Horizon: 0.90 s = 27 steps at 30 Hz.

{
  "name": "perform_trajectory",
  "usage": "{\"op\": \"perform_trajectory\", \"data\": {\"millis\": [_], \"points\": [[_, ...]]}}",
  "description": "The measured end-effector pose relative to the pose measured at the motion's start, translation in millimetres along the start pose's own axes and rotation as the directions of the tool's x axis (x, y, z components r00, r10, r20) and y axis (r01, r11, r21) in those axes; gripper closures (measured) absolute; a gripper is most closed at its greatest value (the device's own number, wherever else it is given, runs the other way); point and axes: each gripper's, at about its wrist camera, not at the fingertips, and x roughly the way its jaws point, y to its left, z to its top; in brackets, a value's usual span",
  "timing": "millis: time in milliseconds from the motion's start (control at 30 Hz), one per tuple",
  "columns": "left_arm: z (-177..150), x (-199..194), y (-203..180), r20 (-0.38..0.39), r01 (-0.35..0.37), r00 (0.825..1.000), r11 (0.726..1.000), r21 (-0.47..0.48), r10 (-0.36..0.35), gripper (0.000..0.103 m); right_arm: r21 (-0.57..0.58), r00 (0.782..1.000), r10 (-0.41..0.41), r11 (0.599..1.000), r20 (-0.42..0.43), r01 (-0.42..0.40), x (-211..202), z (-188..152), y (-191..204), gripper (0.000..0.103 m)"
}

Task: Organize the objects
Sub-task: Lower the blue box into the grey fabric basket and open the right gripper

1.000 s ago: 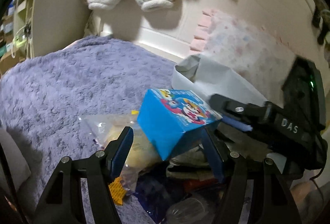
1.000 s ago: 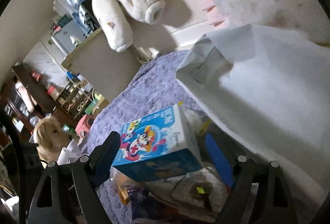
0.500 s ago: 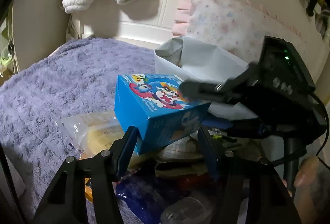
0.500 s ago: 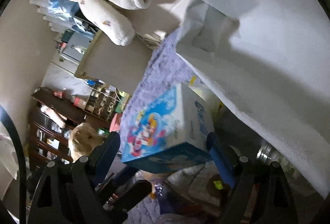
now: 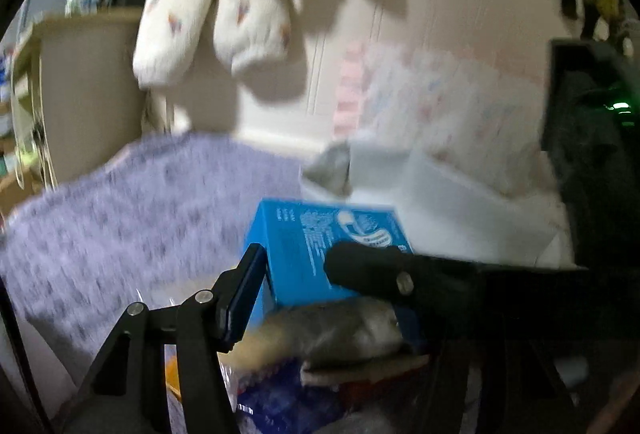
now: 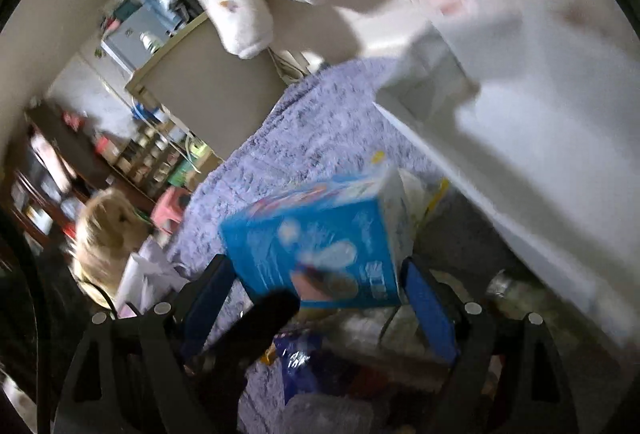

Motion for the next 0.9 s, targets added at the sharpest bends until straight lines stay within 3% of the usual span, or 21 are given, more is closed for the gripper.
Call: {"op": "perform_trajectory", "data": {"millis": [100,167,200,300,367,400,433,500,733,900], "points": [[16.6,-17.1,-16.5,0.091,0.045,0.995,0.999,0.001,-0.045,0.044,-0.012,0.994,-0.032,0.999,0.101,0.033,-44.7,-2.3,25.2,0.016],[25.8,-20.3,-29.9,0.112,0.170,0.980,0.985,-0.012,-0.167,0.044,0.035,0.977,-0.095,0.995,0.192,0.090,-76.0,-6.8,33.2,0.016],[29.3,-19.5,-38.0,0.120,0.243,0.964,0.970,-0.022,-0.238,0.044,0.079,0.954,-0.156,0.987,0.256,0.141,-93.9,-10.0,35.7,0.016],[29.4,-14.4,-58.8,0.111,0.334,0.935,0.941,0.045,-0.337,0.046,0.188,0.847,-0.334,0.941,0.413,0.280,-130.2,-18.4,40.1,0.016],[23.5,-4.1,-70.3,0.066,0.318,0.943,0.942,0.106,-0.326,0.071,0.275,0.770,-0.425,0.904,0.477,0.328,-136.8,-25.3,31.4,0.016],[21.1,2.9,-73.4,0.043,0.286,0.955,0.950,0.125,-0.293,0.095,0.319,0.726,-0.480,0.876,0.493,0.362,-135.2,-29.0,24.9,0.016],[17.2,10.2,-73.7,0.017,0.260,0.964,0.957,0.132,-0.264,0.098,0.345,0.691,-0.526,0.849,0.495,0.399,-132.2,-30.1,19.0,0.017],[13.8,18.4,-69.7,-0.003,0.251,0.968,0.962,0.112,-0.252,0.098,0.371,0.645,-0.587,0.810,0.489,0.455,-129.1,-29.2,8.4,0.018],[13.0,22.5,-42.0,-0.007,0.202,0.979,0.979,0.008,-0.202,0.094,0.354,0.617,-0.597,0.802,0.512,0.481,-129.3,-28.8,9.2,0.018],[11.5,21.9,-23.4,-0.016,0.186,0.982,0.980,-0.069,-0.187,0.094,0.352,0.625,-0.585,0.810,0.516,0.468,-134.4,-24.0,7.7,0.019]]}}
